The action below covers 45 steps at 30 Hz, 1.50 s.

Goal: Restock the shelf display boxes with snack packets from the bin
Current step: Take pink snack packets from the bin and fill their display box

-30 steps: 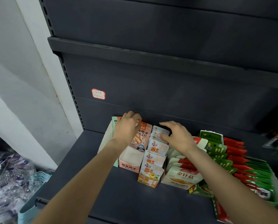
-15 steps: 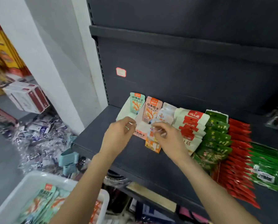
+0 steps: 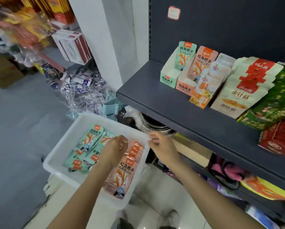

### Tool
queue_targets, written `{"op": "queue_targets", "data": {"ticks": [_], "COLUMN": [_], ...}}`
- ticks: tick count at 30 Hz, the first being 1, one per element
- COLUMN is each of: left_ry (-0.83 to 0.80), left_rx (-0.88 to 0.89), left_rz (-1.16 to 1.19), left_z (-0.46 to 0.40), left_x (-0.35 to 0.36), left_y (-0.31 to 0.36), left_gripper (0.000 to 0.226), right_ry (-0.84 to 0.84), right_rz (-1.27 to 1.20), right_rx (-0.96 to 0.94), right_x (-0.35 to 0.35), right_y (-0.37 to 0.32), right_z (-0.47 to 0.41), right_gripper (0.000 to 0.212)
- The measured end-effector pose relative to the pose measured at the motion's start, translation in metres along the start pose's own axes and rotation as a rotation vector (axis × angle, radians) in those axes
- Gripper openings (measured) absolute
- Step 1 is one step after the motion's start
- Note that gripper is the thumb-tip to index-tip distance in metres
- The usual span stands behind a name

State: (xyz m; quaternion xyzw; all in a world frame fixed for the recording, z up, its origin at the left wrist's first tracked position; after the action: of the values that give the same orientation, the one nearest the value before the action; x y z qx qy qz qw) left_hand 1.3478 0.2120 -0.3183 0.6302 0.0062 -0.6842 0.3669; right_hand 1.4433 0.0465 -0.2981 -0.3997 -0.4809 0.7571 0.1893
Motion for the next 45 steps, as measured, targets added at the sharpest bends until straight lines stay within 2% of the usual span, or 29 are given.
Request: {"op": "queue_targets", "data": {"ticks": [5,10,15,19,24,28,31,35,39,41,45], "left_ry": [-0.107,-0.344,-0.437,-0.46,-0.492,-0.461,-0.397,-0.344,-0.263,-0.263,-0.293], "left_rx": [-0.017,0.064,0.158,0.161,0.08,0.142,0.177,0.134,0.023,0.013,-0.013], "left_rz": [-0.062,-0.21,-0.154,-0.089,0.031,0.029,0.024,0.116,0.285,0.367,0.546], "left_z": [0.004,-0.005,-0.004,-0.01,-0.019,-0.019,-0.022,-0.028,-0.038,-0.041,-0.042], "left_x": [-0.004,-0.003,0.005,0.01,0.014,0.009,0.0,-0.022,-0.048,-0.06,-0.084], "left_y": [-0.082,-0.143,-0.159,-0.165,-0.163,-0.166,-0.176,-0.189,-0.198,-0.196,-0.175], "left_gripper": [0.033,0.049,0.047,0.047,0.036,0.036,0.036,0.024,0.009,0.016,0.019], "right_ry": [-0.005,0.051,0.063,0.106,0.152,0.142,0.159,0.328,0.448,0.464,0.508], "right_rz": [-0.042,-0.158,0.051,0.007,0.182,0.26,0.28,0.199,0.086,0.017,0.016], "right_rx": [0.09,0.283,0.494,0.444,0.355,0.353,0.37,0.377,0.413,0.415,0.303], "right_x": [0.085,0.167,0.208,0.216,0.213,0.217,0.218,0.211,0.197,0.192,0.174], "right_y": [-0.001,0.008,0.027,0.027,0.028,0.031,0.032,0.024,0.008,-0.005,-0.039], "right_z": [0.0,0.007,0.016,0.019,0.012,0.001,0.0,0.001,-0.003,-0.006,-0.011], "right_gripper": [0.037,0.052,0.076,0.069,0.075,0.076,0.075,0.068,0.045,0.032,0.022]}}
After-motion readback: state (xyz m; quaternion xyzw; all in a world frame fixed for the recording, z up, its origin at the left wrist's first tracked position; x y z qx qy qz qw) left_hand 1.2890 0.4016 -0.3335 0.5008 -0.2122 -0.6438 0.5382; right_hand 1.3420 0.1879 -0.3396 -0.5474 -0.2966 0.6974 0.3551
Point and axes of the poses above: each hand's wrist, its own z-axis away from the middle knuckle, its own x-axis out of the palm, y = z × x, the point moved 2 cm from there along -z, towards the middle knuckle, and after that the axes turned 7 degrees about -z, right-handed, at the moved point
